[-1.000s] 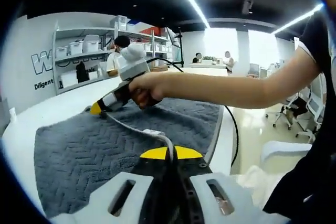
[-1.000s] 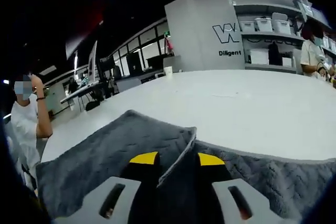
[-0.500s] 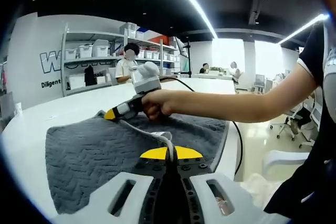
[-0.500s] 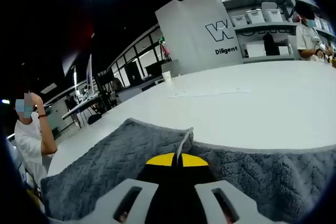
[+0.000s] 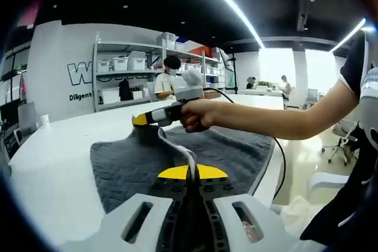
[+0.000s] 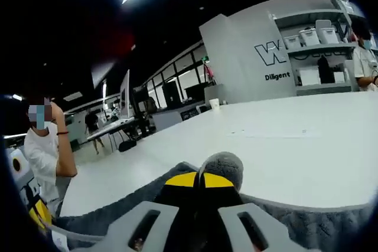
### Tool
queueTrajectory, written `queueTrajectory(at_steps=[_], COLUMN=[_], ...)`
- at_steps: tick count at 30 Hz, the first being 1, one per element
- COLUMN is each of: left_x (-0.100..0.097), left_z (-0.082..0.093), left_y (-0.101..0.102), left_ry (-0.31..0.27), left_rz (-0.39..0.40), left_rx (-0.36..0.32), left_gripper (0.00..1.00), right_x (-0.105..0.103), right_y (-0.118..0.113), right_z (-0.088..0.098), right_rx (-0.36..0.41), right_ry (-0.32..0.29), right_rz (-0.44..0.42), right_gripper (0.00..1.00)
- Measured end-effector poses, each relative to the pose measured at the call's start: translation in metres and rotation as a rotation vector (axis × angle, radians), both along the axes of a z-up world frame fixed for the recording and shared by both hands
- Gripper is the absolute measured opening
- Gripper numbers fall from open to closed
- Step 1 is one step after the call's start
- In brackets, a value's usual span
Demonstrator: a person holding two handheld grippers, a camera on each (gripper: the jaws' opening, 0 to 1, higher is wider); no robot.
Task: Open the folded towel by lifting each exposed corner and separating the folded layers until the towel lies flat within the target outline without major curled edges
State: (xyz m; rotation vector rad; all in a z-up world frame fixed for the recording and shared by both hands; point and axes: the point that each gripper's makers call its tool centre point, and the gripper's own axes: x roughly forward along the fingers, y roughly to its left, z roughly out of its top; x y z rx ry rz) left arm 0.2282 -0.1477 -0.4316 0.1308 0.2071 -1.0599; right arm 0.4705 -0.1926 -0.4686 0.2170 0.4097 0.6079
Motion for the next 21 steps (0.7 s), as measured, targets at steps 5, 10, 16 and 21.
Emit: queueTrajectory(at_steps=[5,10,16,21], left_x=[0.006,0.014,0.019,0.02], left_z=[0.007,0.025,0.037,0.039], left_y=[0.027,0.074,0.126,0.155], left_ry=[-0.01,-0.048,-0.073,-0.081], left_rz=[0.068,0.191,0.331,0.394], left_rx=[-0.007,-0.036,-0.083,-0.089], left_gripper=[0.0,0.0,0.0,0.0], right_x=[0.0,0.001,-0.005,-0.011], right_y=[0.023,0.072,0.126,0.153], right_z=[0.029,0.061,0.084,0.095], right_rx=[0.023,0.05,0.052,0.047], right_ry=[-0.103,-0.156,-0.204,-0.233], right_rz=[0.035,0.125,0.229,0.279], right_gripper=[0.0,0.0,0.0,0.0])
